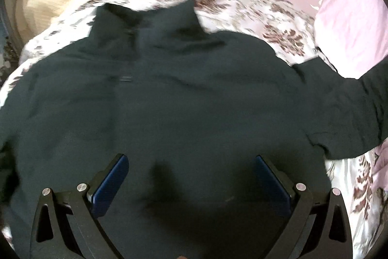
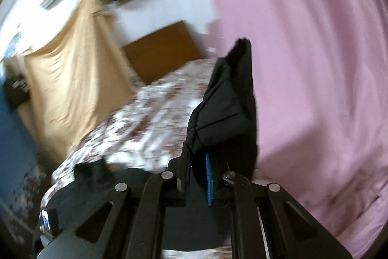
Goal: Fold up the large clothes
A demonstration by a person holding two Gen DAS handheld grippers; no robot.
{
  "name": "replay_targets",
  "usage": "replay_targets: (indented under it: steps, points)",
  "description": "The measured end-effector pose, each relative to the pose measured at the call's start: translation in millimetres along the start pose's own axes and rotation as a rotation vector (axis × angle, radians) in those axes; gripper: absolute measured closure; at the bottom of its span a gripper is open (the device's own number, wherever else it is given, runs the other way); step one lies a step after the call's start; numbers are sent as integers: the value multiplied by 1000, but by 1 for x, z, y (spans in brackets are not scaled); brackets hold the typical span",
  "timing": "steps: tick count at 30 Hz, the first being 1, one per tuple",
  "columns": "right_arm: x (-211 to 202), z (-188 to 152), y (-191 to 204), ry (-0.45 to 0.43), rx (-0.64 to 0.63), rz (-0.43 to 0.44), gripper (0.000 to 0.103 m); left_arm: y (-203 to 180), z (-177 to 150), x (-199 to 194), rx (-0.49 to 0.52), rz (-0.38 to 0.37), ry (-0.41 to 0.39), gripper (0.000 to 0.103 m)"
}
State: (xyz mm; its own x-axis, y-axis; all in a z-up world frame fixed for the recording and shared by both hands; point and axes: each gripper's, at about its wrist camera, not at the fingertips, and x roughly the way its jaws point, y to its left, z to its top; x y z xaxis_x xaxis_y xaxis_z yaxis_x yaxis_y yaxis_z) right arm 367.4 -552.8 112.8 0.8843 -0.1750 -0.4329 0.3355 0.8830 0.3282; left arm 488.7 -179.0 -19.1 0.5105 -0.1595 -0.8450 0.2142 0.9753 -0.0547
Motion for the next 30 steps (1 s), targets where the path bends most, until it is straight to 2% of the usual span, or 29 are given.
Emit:
replay_targets:
  steps: [4, 7, 10, 16, 23, 30]
  points:
    - [-3, -9, 92, 27, -95, 119, 93, 61, -5, -34, -56, -15, -15, 0]
    - [1, -34, 162, 63, -195, 142, 93, 103, -12, -56, -89, -13, -16, 0]
    - [9, -62, 213, 101, -260, 139, 93, 140, -22, -75, -91, 19, -25, 0]
    - [27, -132, 289, 217, -303, 214, 93, 202, -48, -97, -133, 22, -18, 0]
    - [33, -220, 330, 377, -390, 317, 93, 242, -72, -89, -220, -22, -10, 0]
    - [40, -280, 358, 553, -453, 393, 93, 249, -87, -70, -310, -162, -5, 0]
